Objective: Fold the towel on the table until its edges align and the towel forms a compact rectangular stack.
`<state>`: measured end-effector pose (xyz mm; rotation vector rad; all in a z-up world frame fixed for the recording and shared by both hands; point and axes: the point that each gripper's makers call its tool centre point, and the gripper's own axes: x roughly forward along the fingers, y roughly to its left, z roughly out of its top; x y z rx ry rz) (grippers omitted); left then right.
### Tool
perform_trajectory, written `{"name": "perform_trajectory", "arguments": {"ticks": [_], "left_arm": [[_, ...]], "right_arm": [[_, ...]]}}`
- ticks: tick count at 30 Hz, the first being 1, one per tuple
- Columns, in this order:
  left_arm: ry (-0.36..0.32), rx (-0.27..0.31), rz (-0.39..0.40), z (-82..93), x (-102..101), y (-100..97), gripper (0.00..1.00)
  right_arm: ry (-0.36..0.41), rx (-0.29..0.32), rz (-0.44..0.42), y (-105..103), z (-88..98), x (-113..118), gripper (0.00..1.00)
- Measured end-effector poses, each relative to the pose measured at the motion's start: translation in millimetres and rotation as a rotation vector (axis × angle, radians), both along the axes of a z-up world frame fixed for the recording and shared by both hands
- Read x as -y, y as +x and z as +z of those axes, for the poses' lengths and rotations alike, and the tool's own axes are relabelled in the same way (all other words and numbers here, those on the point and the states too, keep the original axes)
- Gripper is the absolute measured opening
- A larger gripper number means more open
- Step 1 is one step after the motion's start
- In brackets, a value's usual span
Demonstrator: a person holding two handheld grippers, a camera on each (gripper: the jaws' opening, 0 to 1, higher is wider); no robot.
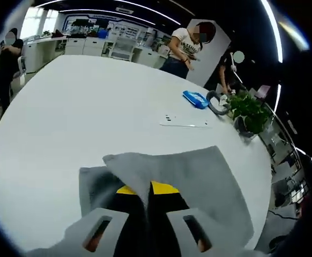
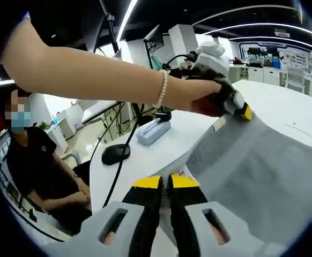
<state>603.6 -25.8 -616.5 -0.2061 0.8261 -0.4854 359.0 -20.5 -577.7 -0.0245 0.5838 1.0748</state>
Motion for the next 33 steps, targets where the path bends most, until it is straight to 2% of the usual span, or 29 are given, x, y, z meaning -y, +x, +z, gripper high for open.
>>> {"name": "perform_trajectory", "arguments": {"ticks": [4,7,11,13,15,20,23,25,26,28,33], "left_arm": [[-0.001,-0.017,0.046,-10.5,-11.3,-2.0,0.08],[0.016,-0.022,0.071,-16.1,-18.9,-6.2,0.11],[0.048,-0.004,0.102,-18.6,-28.6,-14.9,0.17],[0.051,0.005,0.111,-17.0,-29.6,-19.8,0.17],[0.060,0.021,0.115,-14.4,-30.3,-26.2,0.18],[0.079,0.074,0.129,-0.9,-33.2,-42.0,0.18],[0.048,0.084,0.135,6.8,-29.2,-60.1,0.17],[0.053,0.082,0.133,6.7,-27.1,-74.0,0.17],[0.063,0.082,0.133,5.6,-27.1,-80.3,0.16],[0.066,0.081,0.134,3.3,-25.5,-94.3,0.16],[0.040,0.032,0.139,-9.1,-16.4,-130.8,0.16]], "right_arm": [[0.010,-0.011,-0.004,2.1,-4.7,-2.8,0.08],[-0.010,-0.008,0.001,4.6,-5.8,3.0,0.08],[-0.014,0.007,-0.006,11.5,2.9,14.1,0.12],[-0.026,0.033,-0.014,16.7,6.9,20.8,0.12],[-0.075,0.081,-0.040,29.1,8.5,38.2,0.11],[-0.146,0.100,-0.149,60.3,5.1,86.5,0.04],[-0.232,0.117,-0.226,82.4,-4.4,122.4,0.00],[-0.271,0.101,-0.259,91.0,-13.1,141.2,0.00],[-0.289,0.074,-0.289,96.6,-19.3,154.5,0.00],[-0.290,0.047,-0.324,104.3,-26.4,170.8,0.00],[-0.367,0.028,-0.336,114.2,-44.8,195.0,0.00]]}}
